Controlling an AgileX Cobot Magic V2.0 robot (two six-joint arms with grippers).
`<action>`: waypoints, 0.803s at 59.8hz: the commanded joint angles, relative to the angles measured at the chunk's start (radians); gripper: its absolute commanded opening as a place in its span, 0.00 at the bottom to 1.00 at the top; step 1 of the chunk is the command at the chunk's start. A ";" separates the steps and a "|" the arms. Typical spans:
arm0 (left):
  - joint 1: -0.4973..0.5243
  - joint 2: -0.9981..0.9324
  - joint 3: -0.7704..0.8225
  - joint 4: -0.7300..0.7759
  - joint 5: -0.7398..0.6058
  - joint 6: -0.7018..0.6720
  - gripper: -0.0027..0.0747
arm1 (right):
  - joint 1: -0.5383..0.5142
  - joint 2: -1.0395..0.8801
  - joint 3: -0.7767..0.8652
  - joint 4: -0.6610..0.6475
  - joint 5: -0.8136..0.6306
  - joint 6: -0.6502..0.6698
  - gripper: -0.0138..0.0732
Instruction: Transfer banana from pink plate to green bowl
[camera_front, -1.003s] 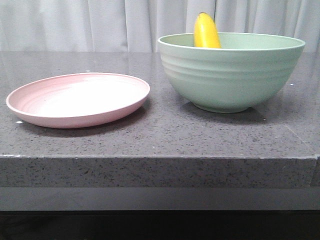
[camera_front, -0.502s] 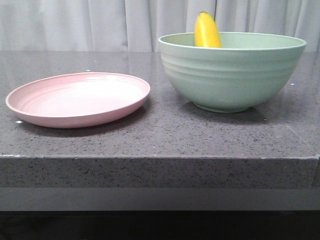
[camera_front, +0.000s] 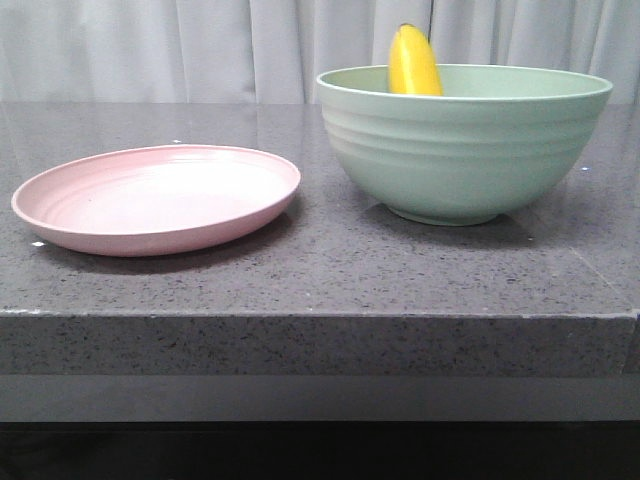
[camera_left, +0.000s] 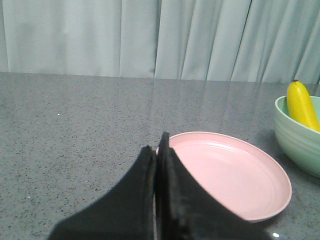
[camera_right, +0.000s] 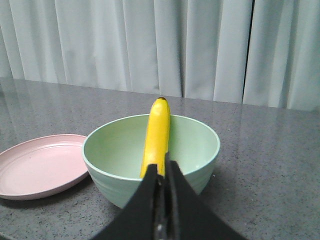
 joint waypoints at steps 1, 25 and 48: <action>0.010 -0.001 -0.001 0.012 -0.086 0.001 0.01 | -0.004 0.010 -0.025 0.013 -0.068 -0.011 0.02; 0.207 -0.150 0.242 0.012 -0.176 0.001 0.01 | -0.004 0.010 -0.025 0.013 -0.058 -0.011 0.02; 0.219 -0.150 0.348 0.012 -0.281 0.001 0.01 | -0.004 0.010 -0.025 0.013 -0.053 -0.011 0.02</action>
